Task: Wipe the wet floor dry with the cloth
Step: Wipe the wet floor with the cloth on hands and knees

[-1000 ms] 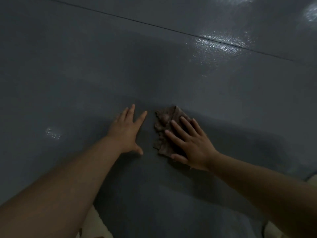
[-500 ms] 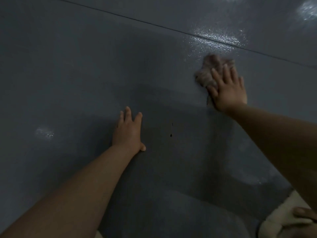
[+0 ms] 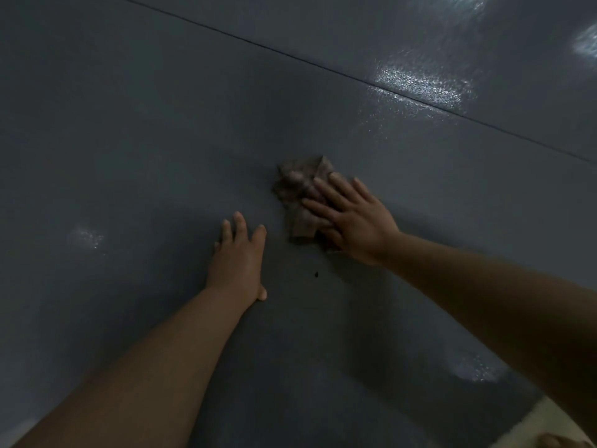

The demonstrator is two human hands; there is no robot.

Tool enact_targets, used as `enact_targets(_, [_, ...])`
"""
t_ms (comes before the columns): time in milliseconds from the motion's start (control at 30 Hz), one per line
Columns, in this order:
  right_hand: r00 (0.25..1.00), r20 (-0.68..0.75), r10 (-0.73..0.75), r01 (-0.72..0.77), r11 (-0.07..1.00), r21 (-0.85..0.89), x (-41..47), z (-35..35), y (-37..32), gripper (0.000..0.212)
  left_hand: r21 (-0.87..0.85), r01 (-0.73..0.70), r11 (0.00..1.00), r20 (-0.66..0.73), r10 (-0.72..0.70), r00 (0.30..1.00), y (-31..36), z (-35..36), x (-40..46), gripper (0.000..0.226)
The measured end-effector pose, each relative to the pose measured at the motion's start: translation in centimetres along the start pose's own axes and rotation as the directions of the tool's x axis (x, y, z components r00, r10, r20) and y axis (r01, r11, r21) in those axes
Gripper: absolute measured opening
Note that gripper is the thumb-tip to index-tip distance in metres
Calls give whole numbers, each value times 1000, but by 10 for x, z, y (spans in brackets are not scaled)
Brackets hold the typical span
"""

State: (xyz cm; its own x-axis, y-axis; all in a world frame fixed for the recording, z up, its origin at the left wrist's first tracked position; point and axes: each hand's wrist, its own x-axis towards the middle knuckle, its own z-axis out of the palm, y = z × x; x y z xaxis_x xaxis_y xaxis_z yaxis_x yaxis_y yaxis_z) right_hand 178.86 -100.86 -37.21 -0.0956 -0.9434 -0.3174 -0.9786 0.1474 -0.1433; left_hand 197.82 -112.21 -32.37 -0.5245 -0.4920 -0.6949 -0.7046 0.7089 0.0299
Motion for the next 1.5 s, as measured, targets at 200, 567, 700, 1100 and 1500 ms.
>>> enact_targets(200, [850,-103,516,-505,855,115,15,-23,93,55,-24,8,1000,-13,-8,1000,1,1,1,115])
enact_targets(567, [942,9,335,-331,925,186,76,-34,-24,51,-175,13,984,-11,-15,1000,-4,1,1,114])
enact_targets(700, [977,37,210,-213,959,185,18,-3,-87,53,-245,22,969,-23,-29,999,-7,1,0,107])
enact_targets(1100, [961,-60,269,-260,957,126,-62,21,-29,54,-293,14,956,-57,-33,998,-8,5,-1,121])
enact_targets(1500, [712,-31,702,-655,679,331,-75,21,-19,52,-209,28,978,-66,-43,997,-4,7,4,121])
